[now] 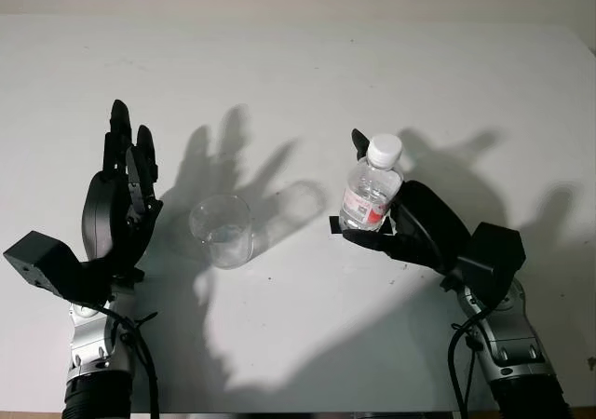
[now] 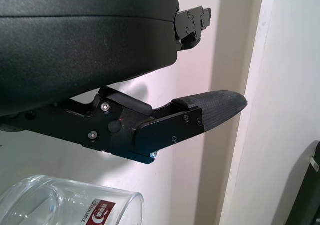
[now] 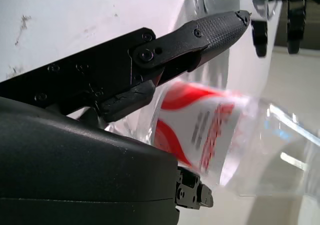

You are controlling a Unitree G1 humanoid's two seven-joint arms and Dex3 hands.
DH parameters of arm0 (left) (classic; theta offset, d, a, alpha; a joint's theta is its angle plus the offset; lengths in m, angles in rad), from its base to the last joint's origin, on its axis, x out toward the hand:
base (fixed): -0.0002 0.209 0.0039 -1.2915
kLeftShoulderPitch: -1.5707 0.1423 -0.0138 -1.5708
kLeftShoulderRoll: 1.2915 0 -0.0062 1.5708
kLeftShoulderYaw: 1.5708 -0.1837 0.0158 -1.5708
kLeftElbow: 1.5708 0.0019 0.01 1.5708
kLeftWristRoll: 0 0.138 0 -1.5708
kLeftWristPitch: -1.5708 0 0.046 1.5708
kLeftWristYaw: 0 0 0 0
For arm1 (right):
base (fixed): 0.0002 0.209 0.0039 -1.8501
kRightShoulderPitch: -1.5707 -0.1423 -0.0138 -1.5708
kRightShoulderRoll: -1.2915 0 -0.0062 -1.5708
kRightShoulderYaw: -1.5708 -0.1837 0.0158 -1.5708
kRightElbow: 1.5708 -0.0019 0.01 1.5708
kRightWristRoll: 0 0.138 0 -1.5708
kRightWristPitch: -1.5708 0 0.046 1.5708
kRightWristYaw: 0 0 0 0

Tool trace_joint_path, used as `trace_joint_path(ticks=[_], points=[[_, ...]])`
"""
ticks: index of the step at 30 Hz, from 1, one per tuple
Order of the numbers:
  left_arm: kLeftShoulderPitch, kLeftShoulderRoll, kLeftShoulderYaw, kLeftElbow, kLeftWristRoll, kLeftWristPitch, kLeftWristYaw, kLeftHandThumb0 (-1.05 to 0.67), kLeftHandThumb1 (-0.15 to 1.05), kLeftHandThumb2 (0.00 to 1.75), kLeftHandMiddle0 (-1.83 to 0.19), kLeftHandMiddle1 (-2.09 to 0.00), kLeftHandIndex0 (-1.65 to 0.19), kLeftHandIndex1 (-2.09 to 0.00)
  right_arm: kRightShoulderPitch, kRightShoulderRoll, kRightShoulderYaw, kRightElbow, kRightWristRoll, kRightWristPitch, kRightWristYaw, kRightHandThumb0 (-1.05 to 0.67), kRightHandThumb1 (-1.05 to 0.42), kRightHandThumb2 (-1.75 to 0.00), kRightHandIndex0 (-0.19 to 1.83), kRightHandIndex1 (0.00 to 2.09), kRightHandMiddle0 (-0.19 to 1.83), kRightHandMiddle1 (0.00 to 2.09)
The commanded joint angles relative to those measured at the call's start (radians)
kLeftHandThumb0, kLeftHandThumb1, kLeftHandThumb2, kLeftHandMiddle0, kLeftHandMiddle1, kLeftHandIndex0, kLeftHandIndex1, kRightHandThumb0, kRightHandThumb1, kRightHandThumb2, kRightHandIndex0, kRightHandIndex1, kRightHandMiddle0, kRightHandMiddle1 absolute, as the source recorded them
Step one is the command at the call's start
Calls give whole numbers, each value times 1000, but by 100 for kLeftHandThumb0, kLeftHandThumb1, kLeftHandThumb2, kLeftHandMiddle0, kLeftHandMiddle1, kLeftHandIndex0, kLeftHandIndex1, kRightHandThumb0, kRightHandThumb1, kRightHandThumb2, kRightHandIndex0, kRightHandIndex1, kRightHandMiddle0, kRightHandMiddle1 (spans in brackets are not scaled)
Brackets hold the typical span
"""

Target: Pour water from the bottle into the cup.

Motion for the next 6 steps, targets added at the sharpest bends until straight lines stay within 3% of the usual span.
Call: trace_joint_path(ticks=[1, 6], points=[[-5, 1, 3, 14, 2, -13, -1, -71, 105, 71, 19, 0, 19, 0, -28, 18, -23, 37, 25, -39, -13, -96, -98, -5, -19, 0, -19, 0], [-1, 6, 8, 14, -10, -16, -19, -71, 105, 71, 19, 0, 19, 0, -52, 52, -45, 108, 91, -141, 9, -88, -97, -5, -19, 0, -19, 0]])
